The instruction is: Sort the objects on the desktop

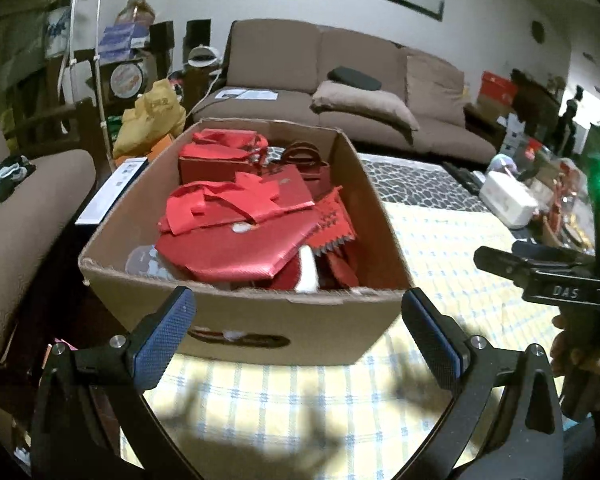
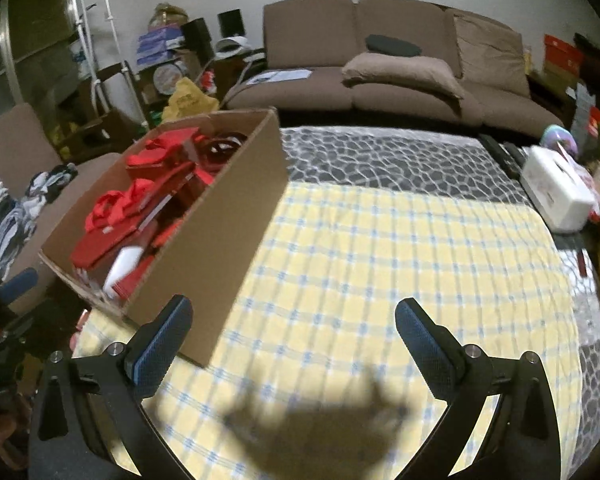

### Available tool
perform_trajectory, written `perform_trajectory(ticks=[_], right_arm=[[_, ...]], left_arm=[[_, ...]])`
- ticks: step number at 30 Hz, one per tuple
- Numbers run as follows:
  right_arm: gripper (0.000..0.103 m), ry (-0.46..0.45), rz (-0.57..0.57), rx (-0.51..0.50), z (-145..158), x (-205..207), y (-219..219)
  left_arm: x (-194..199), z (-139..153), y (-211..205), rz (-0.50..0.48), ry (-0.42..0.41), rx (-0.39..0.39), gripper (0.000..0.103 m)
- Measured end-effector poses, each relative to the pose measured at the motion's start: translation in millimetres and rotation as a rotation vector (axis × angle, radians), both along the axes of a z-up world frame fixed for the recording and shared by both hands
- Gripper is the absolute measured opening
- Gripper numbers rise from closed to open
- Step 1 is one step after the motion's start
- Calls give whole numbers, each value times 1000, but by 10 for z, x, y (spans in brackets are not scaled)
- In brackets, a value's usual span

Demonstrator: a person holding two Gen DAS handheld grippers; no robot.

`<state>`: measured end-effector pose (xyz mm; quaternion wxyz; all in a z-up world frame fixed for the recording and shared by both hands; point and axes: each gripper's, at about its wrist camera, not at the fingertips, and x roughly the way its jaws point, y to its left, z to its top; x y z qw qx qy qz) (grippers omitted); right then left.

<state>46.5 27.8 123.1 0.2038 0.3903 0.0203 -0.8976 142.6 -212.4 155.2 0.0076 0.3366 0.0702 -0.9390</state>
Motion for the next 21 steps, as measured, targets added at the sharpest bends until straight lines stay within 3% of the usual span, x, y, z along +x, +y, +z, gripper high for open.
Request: perform_trajectory(ticks=[11, 18, 21], right_arm=[[103, -30, -114, -53, -250, 354, 390], [103, -57, -195, -21, -470, 447, 681], [103, -66, -222, -1, -567, 445, 790]], left_arm=[[216, -269, 313, -58, -56, -10, 103], [149, -495, 744, -142, -130, -52, 103], [71, -595, 844, -140, -166, -20, 103]])
